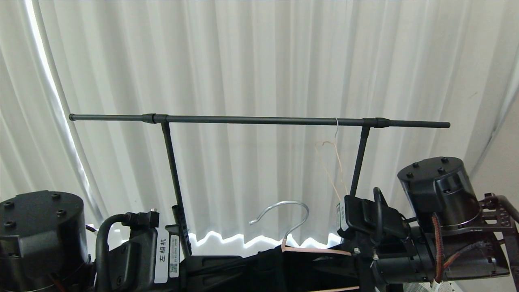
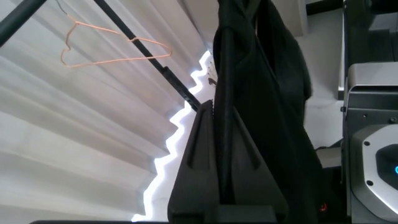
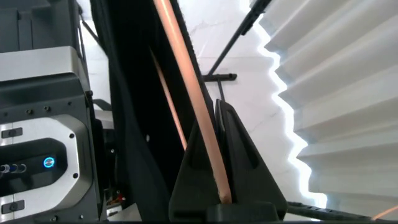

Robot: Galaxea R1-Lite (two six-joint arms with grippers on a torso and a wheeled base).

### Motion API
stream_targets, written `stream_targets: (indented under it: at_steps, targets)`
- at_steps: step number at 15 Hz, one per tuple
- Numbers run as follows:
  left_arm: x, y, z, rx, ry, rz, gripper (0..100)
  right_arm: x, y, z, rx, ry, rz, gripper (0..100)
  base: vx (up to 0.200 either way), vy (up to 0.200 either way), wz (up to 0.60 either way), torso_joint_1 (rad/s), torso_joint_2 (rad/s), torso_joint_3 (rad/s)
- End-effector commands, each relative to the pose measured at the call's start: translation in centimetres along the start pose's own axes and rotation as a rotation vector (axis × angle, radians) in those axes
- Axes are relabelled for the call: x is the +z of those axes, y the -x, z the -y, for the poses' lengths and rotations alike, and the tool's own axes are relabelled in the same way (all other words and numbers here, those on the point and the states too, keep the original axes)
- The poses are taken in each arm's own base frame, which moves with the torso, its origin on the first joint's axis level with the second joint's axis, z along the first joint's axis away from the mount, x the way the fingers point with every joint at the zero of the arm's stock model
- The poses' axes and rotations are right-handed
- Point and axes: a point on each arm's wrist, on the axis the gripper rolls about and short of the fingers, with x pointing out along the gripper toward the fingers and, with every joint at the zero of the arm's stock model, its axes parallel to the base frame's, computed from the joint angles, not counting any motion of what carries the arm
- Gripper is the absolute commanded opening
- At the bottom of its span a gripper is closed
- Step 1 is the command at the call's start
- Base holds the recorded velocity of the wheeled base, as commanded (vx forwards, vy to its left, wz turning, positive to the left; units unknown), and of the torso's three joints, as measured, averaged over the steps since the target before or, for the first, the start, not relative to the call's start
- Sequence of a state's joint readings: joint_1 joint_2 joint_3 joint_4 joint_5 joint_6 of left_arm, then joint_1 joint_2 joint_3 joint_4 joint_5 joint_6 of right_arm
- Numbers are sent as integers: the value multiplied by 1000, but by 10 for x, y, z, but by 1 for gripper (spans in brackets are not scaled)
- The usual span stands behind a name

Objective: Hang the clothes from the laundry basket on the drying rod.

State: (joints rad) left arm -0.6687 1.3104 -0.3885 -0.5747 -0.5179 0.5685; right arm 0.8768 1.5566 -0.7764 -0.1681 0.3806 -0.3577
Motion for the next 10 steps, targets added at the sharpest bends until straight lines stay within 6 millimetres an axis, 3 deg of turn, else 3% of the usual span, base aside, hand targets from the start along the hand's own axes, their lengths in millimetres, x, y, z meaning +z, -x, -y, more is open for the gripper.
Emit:
stream_targets:
  at_steps: [1,2,3,10]
  targets:
    - [0,-1,1,-5,-8,1,0,2,2,0,-6,3,9,0,0,0,0,0,0,0]
    - [-1,-1,1,-6,-15,-3,0,2,4,0,-18,8,10,0,0,0,0,0,0,0]
    - [-1,-1,1,-7,-17,-4,100,2,4,-1,-26,8,9,0,0,0,0,0,0,0]
    - [-5,1,1,3,-9,-19,100,2,22,13,-116,68,50,0,0,0,0,0,0,0]
